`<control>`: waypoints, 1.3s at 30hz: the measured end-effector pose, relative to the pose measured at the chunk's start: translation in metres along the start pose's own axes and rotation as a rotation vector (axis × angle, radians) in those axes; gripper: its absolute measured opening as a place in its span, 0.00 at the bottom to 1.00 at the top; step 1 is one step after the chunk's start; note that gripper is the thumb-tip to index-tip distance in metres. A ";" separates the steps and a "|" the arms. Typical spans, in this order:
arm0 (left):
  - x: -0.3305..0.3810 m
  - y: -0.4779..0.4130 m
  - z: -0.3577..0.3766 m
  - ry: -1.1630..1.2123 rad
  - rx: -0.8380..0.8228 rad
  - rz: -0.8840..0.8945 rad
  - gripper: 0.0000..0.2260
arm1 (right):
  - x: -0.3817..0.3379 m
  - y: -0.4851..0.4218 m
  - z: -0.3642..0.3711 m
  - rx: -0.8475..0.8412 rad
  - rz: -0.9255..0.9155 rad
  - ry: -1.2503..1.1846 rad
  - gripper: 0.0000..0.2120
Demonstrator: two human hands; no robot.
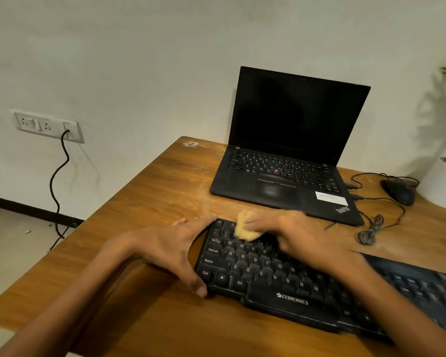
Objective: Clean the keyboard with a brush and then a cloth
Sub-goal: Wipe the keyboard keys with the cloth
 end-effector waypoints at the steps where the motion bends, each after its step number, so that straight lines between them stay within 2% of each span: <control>1: -0.004 -0.002 0.000 0.046 -0.019 0.020 0.53 | 0.008 0.001 -0.006 -0.049 0.076 0.053 0.23; 4: -0.006 -0.007 0.001 0.031 -0.038 0.070 0.56 | 0.018 0.000 -0.022 -0.006 0.137 0.050 0.23; 6: -0.008 -0.013 0.003 0.012 0.005 0.106 0.58 | -0.008 -0.007 -0.019 0.051 0.038 -0.028 0.26; 8: -0.013 -0.015 0.007 -0.046 -0.003 0.114 0.55 | -0.028 -0.011 -0.009 0.020 -0.070 -0.016 0.25; 10: -0.017 -0.016 0.009 -0.078 0.014 0.123 0.53 | -0.023 -0.006 0.004 -0.029 -0.098 0.025 0.24; 17: -0.022 -0.015 0.008 -0.102 0.033 0.123 0.53 | 0.015 0.020 -0.014 -0.031 0.092 0.083 0.22; 20: -0.022 -0.015 0.007 -0.139 0.025 0.096 0.55 | -0.014 -0.002 -0.009 0.054 -0.009 0.102 0.24; 23: -0.017 -0.014 0.000 -0.179 0.024 0.084 0.56 | -0.030 -0.004 0.006 -0.004 -0.118 0.085 0.26; 25: -0.019 -0.015 -0.002 -0.139 0.021 0.073 0.52 | -0.015 0.010 0.006 -0.023 -0.067 0.073 0.29; 28: -0.027 -0.022 -0.001 -0.020 0.123 0.116 0.42 | 0.016 0.035 -0.006 -0.027 0.060 0.099 0.25; 30: -0.026 -0.028 -0.003 -0.080 0.265 0.202 0.37 | 0.019 0.035 -0.011 -0.021 0.100 0.128 0.25; 32: -0.015 -0.032 -0.003 -0.162 0.343 0.291 0.31 | 0.004 0.023 -0.007 0.019 0.043 0.112 0.27; 35: -0.004 -0.035 -0.001 -0.146 0.279 0.301 0.26 | -0.021 0.013 0.011 -0.055 -0.087 0.049 0.30; 39: -0.019 -0.040 0.000 -0.150 0.276 0.306 0.24 | -0.002 0.033 -0.001 -0.102 0.000 0.014 0.29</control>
Point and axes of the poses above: each hand's wrist, its own y-axis away from the middle knuckle, its own z-axis out of the palm, x = y × z, the point moved 3 cm from there along -y, towards the middle knuckle, and after that the axes turned 7 degrees about y, right-handed, at the moved point
